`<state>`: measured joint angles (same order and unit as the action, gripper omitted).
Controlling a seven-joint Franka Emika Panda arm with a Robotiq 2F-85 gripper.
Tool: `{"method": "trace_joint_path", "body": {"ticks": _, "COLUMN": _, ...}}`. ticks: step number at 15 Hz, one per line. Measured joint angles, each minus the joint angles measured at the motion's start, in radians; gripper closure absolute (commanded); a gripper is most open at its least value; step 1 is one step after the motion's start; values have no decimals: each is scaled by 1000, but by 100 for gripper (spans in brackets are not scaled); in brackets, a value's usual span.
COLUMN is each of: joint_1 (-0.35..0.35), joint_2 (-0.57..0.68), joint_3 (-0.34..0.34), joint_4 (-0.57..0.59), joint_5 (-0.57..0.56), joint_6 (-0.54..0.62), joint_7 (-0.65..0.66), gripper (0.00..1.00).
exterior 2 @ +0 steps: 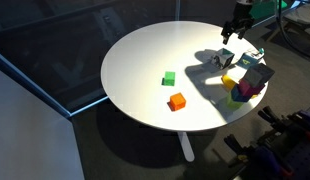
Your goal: Put the furthest toy foam on the closest toy foam
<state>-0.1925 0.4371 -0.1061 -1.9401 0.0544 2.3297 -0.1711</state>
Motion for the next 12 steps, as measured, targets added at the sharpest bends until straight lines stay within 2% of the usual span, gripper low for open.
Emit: {"method": "trace_joint_path", "body": {"ticks": 12, "joint_1": -45, "joint_2": 73, "joint_3": 28, "joint_4": 11, "joint_5": 0, "joint_6": 85, "joint_7": -132, "gripper": 0}}
